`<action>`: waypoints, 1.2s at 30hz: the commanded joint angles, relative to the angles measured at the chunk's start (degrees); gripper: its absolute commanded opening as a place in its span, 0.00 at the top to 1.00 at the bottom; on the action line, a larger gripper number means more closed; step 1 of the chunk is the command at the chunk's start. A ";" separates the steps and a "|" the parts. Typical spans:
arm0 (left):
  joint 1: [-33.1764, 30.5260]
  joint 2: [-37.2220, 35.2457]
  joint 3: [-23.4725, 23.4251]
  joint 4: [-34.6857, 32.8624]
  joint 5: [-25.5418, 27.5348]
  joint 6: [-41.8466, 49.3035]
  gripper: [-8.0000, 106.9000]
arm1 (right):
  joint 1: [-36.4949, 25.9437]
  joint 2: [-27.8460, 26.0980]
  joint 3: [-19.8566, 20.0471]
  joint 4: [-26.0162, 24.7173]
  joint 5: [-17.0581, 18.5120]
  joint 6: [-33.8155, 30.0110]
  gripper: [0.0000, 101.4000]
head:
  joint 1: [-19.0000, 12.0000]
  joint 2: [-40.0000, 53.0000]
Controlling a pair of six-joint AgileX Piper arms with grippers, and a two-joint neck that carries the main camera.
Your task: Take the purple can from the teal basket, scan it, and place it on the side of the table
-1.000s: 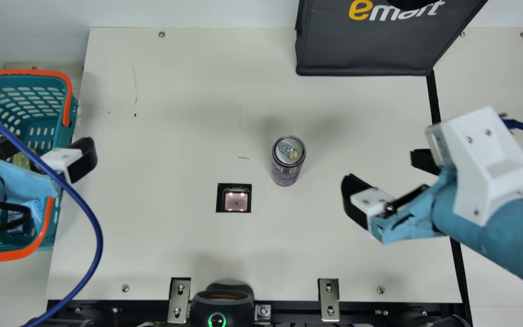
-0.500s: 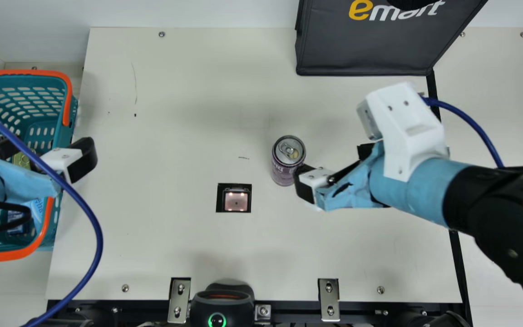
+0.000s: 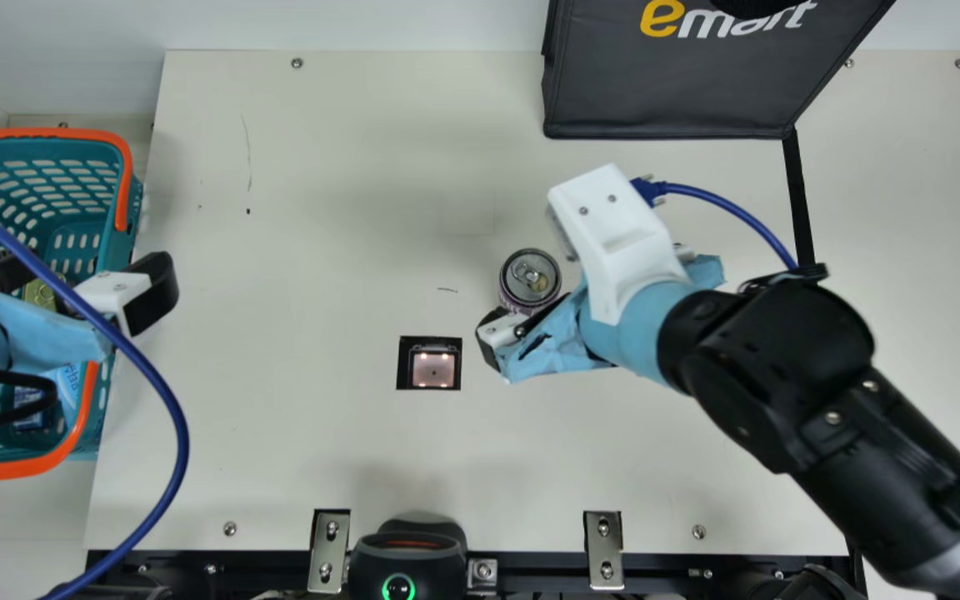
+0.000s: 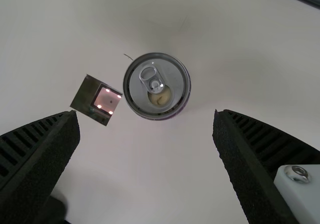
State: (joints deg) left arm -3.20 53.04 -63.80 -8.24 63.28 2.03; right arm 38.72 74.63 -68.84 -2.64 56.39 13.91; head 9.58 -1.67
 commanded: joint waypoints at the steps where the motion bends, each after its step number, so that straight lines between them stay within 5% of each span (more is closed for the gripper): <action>1: 0.00 0.00 0.00 0.00 0.00 0.00 0.15 | 0.71 0.91 0.43 -2.04 -1.17 0.34 0.06 | -1.66 0.09; 22: 0.00 0.00 0.00 0.00 0.00 0.00 0.15 | -0.50 10.36 1.24 -5.31 -8.64 1.12 0.06 | -1.66 0.09; 36: 0.00 0.00 0.00 0.00 0.00 0.00 0.15 | 0.25 11.25 -0.61 -5.43 -7.15 1.37 0.99 | -1.66 0.09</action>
State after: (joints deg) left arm -3.20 53.04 -63.80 -8.24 63.28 2.03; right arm 38.92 86.04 -69.11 -8.21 48.99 15.28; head 9.58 -1.67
